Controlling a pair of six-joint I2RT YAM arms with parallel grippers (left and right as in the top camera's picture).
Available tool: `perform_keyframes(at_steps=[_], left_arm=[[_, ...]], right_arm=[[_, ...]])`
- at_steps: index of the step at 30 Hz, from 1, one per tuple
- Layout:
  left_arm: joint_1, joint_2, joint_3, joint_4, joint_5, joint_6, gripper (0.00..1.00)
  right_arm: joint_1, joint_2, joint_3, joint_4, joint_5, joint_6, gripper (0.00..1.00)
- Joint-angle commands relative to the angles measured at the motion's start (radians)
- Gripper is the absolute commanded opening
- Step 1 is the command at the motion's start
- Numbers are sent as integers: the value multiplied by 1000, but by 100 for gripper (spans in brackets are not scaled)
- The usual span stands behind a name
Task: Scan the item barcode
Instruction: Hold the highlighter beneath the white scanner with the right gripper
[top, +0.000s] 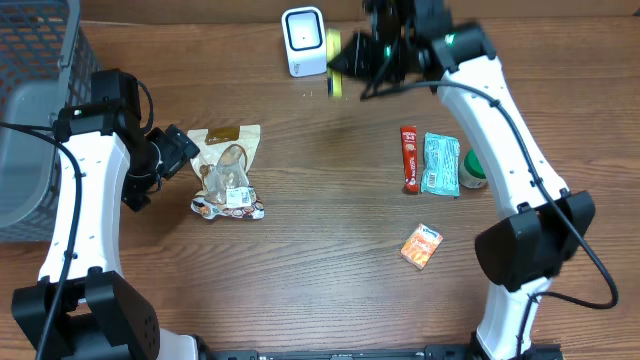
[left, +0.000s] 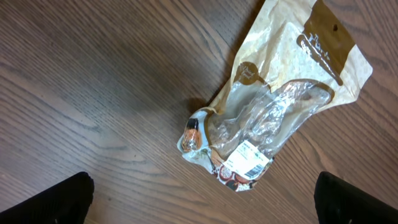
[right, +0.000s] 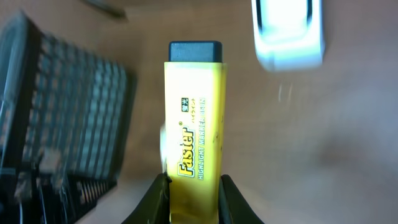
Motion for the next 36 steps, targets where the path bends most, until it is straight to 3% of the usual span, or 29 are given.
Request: perform_keyframes(at_steps=[1,11,22,36], left_arm=[[2,8,9,1,-7,7,100],[2,8,9,1,-7,7,100],[2,8,9,1,-7,7,100],[2,8,9,1,-7,7,100]], right_arm=[[43,71,126,-3,197,-110,7],[121,238,119,185,523,-245,4],[117,444,112,389,508,-245,4],[120,531,112,518,491,-241,4]])
